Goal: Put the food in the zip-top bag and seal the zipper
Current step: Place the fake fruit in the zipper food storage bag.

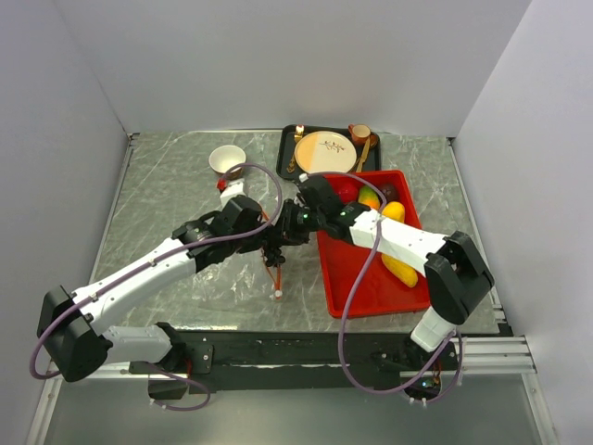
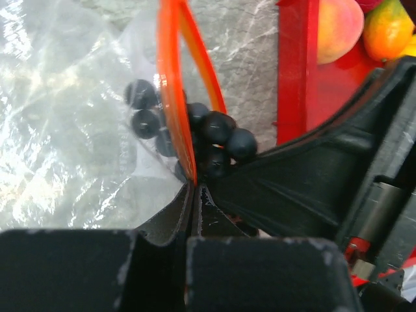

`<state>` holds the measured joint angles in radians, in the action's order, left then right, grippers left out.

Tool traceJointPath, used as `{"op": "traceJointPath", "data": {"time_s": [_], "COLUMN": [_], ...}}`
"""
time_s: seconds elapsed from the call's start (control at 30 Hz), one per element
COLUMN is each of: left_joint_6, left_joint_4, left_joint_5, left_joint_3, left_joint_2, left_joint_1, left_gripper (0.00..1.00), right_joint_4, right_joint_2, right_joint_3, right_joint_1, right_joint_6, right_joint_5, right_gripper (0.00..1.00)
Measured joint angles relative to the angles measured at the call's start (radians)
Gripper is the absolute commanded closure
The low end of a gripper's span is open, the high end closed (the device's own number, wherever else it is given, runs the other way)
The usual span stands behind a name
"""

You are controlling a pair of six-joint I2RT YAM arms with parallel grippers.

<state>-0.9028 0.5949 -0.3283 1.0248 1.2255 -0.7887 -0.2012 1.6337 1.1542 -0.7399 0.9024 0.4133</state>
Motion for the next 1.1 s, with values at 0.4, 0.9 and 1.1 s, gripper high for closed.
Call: {"op": "traceJointPath", "data": {"time_s": [0.4,0.9,1.1], "left_joint_6": [0.004,-0.019,-0.027], "left_joint_4": [-0.010,0.061,0.083], "left_joint_5": [0.042,-0.015,-0.050], "left_joint_3": [0.021,0.061,0.075], "left_joint_2": [-0.004,-0.018,-0.019], "left_joint_1": [-0.009,-0.010,-0.010], "left_gripper": [0.99,0.99,0.99], "right_joint_4": [-0.122,-0.121,-0.110], "right_joint_2": [0.110,0.002,-0.211], "right_joint_3": [0.102,0.094,0.013], "right_joint_1": [-0.026,-0.028,-0.011], "right_joint_6": [-0.071,-0.216,-0.247], "right_joint_5": [-0.100,-0.159,-0.240], "right_gripper": [0.75,0.19,0.23]}}
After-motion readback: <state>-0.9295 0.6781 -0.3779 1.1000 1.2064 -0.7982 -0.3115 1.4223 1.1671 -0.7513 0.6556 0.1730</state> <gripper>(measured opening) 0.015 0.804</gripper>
